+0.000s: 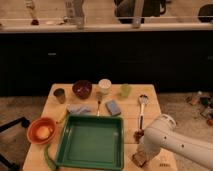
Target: Place eraser in table surface
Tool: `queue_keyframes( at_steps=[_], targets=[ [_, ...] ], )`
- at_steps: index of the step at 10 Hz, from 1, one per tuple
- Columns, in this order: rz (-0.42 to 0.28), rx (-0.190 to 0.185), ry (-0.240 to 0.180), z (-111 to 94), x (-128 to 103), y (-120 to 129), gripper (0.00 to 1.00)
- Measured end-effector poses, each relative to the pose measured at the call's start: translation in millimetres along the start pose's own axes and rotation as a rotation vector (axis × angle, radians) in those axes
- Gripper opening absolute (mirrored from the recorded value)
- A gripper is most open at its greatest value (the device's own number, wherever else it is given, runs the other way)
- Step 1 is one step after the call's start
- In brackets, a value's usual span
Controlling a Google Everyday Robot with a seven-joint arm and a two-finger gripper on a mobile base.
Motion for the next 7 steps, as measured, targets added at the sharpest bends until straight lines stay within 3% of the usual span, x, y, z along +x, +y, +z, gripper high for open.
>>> queue_keyframes(
  at_steps=[7],
  targets=[
    [0.019,-0.024,-0.042,17.4,-1.0,9.7,0.12]
  ],
)
